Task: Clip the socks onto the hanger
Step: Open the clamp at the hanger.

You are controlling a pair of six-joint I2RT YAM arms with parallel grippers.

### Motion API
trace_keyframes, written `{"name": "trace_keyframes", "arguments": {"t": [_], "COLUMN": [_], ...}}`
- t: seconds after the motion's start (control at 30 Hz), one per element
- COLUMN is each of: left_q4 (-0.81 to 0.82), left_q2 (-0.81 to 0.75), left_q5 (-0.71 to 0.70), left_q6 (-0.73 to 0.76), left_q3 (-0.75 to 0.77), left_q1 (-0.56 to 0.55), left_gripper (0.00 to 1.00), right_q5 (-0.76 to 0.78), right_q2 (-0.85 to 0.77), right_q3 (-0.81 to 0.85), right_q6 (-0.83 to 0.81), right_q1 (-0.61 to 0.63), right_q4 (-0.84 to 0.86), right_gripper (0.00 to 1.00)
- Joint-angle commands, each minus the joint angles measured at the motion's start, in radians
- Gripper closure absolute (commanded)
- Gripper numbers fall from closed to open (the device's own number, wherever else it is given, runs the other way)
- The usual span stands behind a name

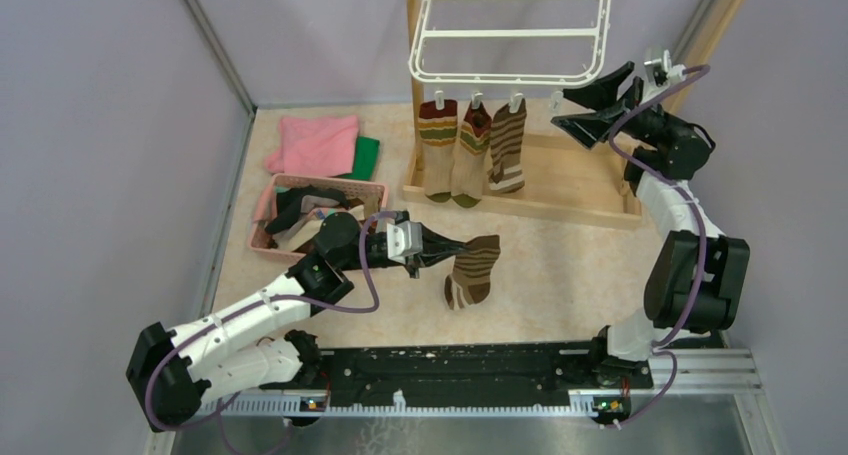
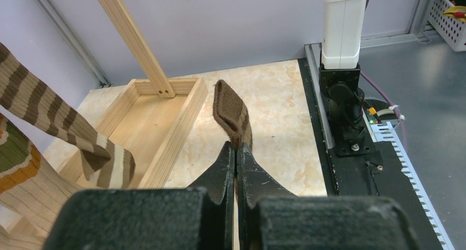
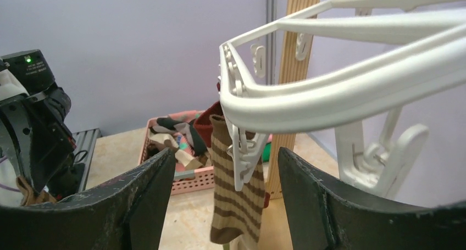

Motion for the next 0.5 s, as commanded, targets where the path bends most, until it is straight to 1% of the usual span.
{"name": "trace_keyframes", "arguments": {"t": [0.0,0.27,0.47], "left_q4": [0.051,0.049,0.044], "left_q2": [-0.027,-0.03,-0.034], "left_q5": [0.021,0.02,0.018], "left_q6": [-0.001,0.002,0.003], "left_q3": [0.02,0.021,0.019], "left_q1": [0.005,0.005,0.005], "left_gripper": [1.0,1.0,1.0], "right_q5": [0.031,0.039,0.043], "right_q2": [0.013,0.064,0.079], "right_q3": [0.067,0.129,0.151], "right_q6": [-0.03,-0.003,0.013], "right_q1": [0.01,0.032,0.036], "right_q4": [0.213,0.212,0.213], "right_gripper": [0.32,0.33,0.38]}}
